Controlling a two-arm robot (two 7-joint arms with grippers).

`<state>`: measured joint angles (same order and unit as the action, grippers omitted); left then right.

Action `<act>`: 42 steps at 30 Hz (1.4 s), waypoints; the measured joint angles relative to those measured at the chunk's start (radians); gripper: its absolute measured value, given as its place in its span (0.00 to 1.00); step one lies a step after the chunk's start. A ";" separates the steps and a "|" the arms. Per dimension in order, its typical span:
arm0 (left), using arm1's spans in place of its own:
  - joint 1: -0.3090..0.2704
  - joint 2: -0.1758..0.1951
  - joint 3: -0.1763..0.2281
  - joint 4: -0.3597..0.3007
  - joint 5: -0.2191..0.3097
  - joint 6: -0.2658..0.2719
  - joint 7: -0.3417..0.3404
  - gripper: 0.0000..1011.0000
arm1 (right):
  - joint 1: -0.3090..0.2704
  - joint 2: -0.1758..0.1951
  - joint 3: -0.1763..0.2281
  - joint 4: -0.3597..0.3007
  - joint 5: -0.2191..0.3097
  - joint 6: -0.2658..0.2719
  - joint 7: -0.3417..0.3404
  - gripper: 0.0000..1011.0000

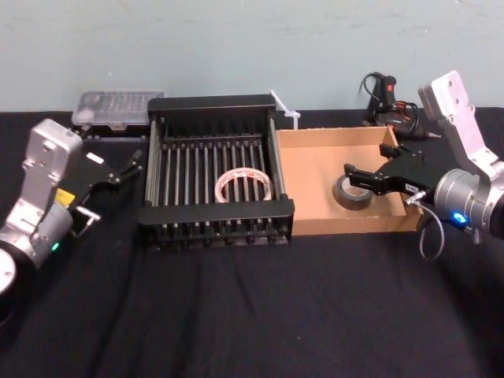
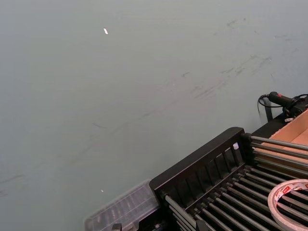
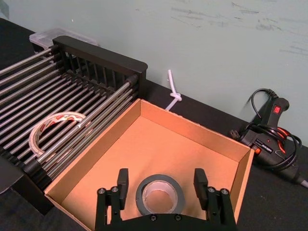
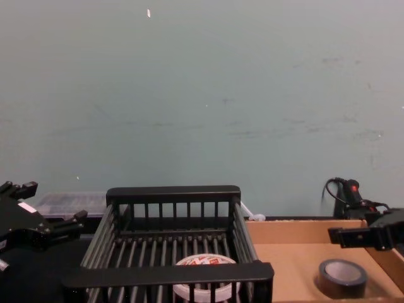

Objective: Pick up the white tape and place it into the black box , Pick up the silver tape and place it into the brown box.

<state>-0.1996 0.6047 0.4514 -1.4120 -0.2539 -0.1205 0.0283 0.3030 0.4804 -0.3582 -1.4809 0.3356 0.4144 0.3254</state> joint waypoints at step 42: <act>0.000 0.000 0.000 0.000 0.000 0.000 0.000 0.99 | -0.173 -0.073 0.022 -0.031 -0.401 -0.411 -0.394 0.99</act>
<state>-0.1995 0.6047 0.4514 -1.4119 -0.2539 -0.1205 0.0283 0.1297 0.4074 -0.3362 -1.5120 -0.0651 0.0037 -0.0688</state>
